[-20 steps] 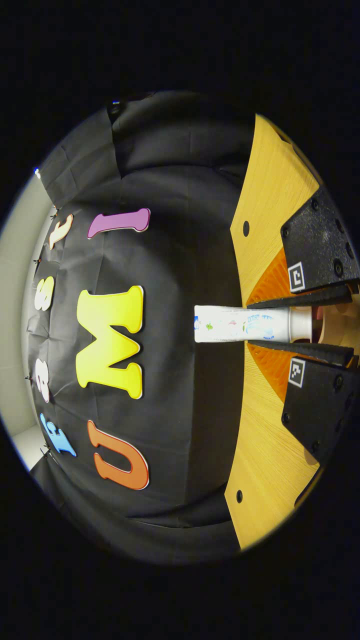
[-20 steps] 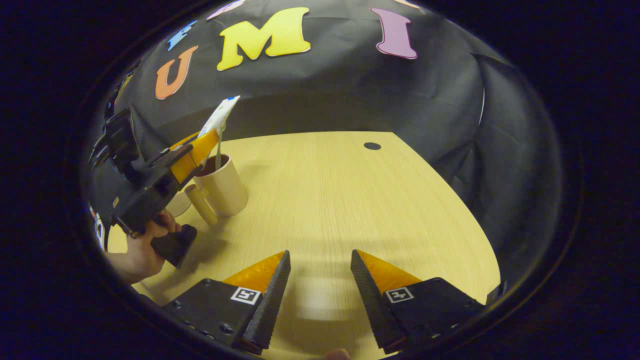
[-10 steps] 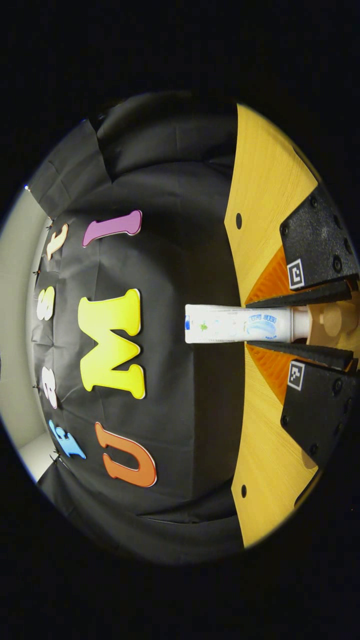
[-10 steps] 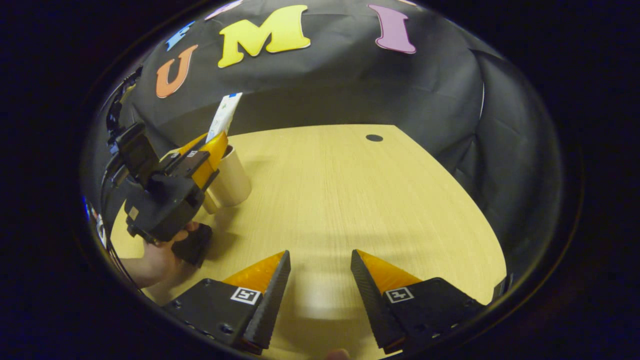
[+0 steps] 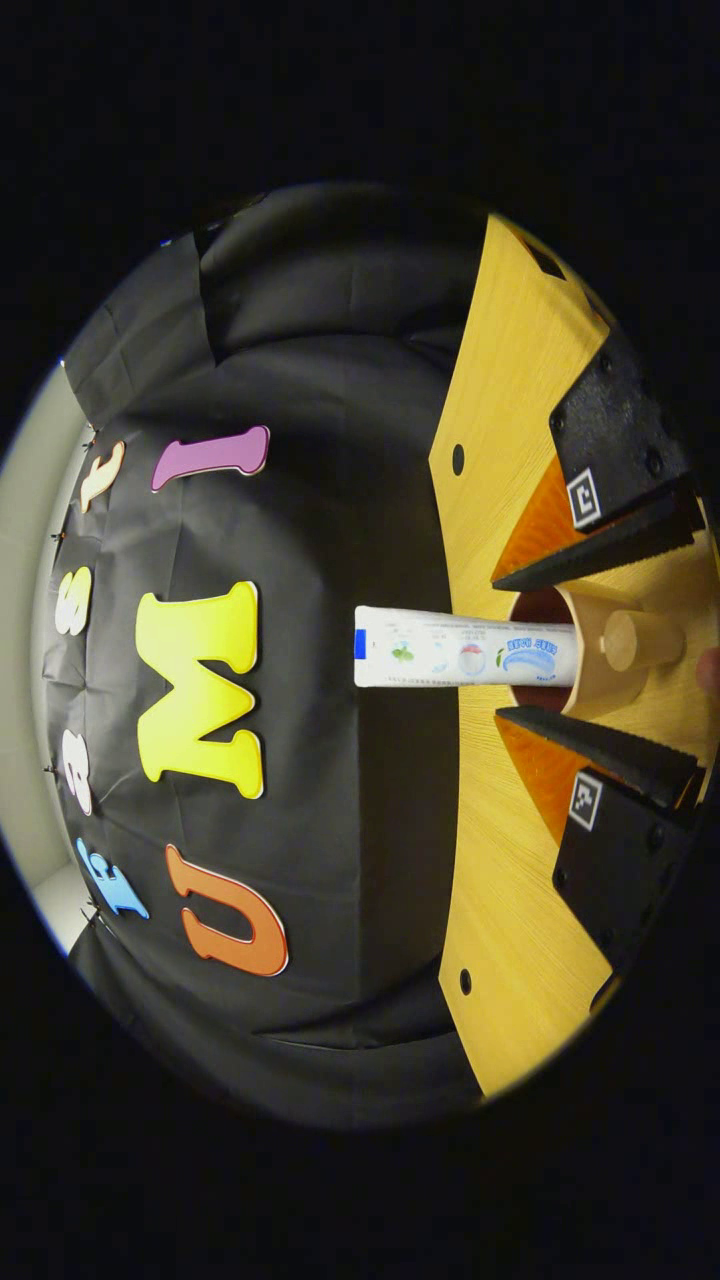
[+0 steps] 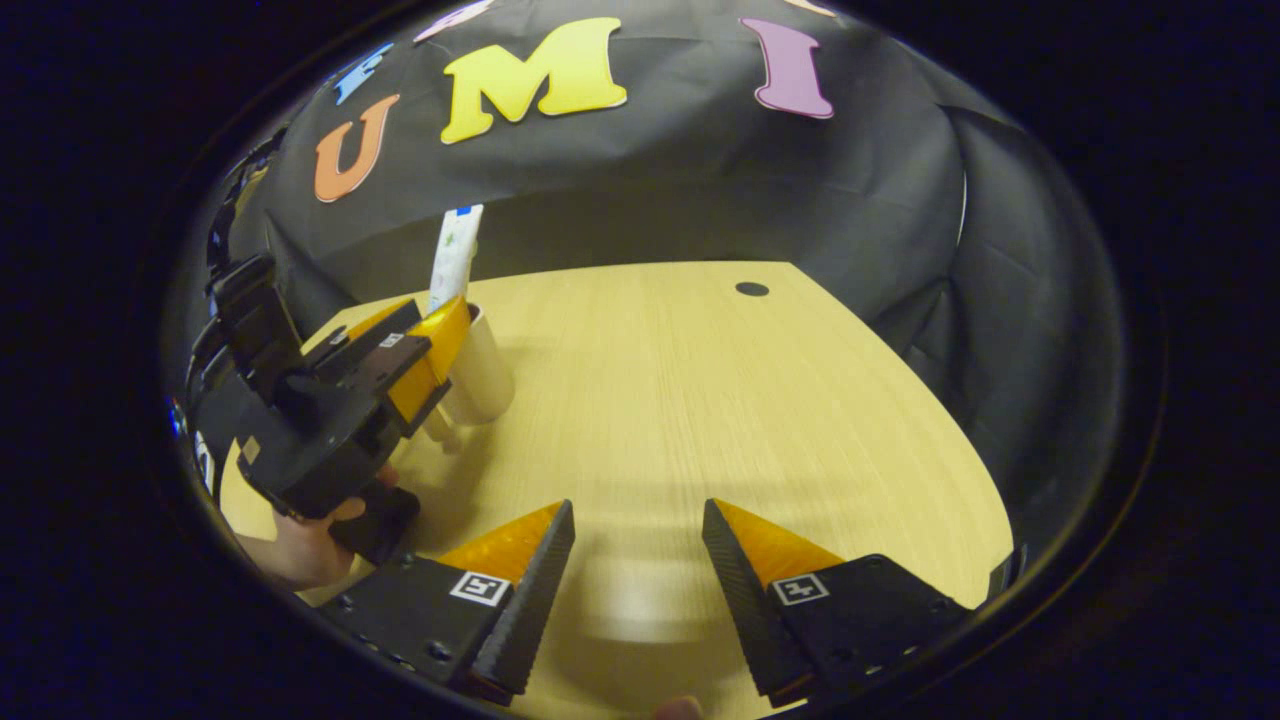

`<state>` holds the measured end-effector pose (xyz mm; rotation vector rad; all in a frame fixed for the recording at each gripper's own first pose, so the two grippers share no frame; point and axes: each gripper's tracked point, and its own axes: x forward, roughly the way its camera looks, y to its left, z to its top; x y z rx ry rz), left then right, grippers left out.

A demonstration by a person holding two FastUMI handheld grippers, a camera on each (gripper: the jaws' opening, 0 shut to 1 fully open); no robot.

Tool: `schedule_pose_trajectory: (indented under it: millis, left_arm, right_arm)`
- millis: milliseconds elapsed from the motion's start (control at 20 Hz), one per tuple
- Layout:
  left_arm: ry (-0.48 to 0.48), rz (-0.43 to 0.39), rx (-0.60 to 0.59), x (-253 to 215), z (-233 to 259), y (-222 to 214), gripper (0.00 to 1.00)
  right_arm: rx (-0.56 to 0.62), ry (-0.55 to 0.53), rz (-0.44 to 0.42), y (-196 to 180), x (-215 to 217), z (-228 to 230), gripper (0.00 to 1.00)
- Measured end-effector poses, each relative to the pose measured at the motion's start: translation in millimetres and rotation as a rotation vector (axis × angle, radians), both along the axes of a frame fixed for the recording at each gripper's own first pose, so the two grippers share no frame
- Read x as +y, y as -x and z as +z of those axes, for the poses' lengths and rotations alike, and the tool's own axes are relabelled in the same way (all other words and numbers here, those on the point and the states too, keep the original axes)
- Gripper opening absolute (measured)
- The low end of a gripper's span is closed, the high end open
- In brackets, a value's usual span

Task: Put the toothbrush and toothpaste on the desktop into the cup, then pick up the cup and place it on the coaster on the desktop.

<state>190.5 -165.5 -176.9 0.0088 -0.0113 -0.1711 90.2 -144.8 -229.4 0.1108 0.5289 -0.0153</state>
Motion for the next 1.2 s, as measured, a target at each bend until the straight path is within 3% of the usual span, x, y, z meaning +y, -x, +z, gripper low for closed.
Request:
schedule_pose_trajectory:
  millis: [50,150,200,700,950,1200]
  left_arm:
    - [0.009,0.005,0.005,4,4,7,0.86]
    - [0.023,0.013,0.017,16,15,17,0.96]
    - [0.018,0.020,0.018,22,21,22,0.97]
    - [0.010,0.178,0.081,137,94,92,0.97]
    - [-0.004,0.269,0.022,203,139,99,0.97]
    - [-0.001,0.340,0.023,257,158,107,0.97]
  right_arm:
    - [-0.012,0.003,0.003,0,3,6,0.82]
    - [-0.033,0.009,0.013,-1,10,20,0.87]
    - [-0.041,0.014,0.019,-2,15,27,0.91]
    - [0.085,-0.032,0.079,-32,93,82,0.94]
    - [0.226,-0.019,0.126,-65,140,105,0.95]
    - [0.463,-0.073,0.123,-85,173,80,0.94]
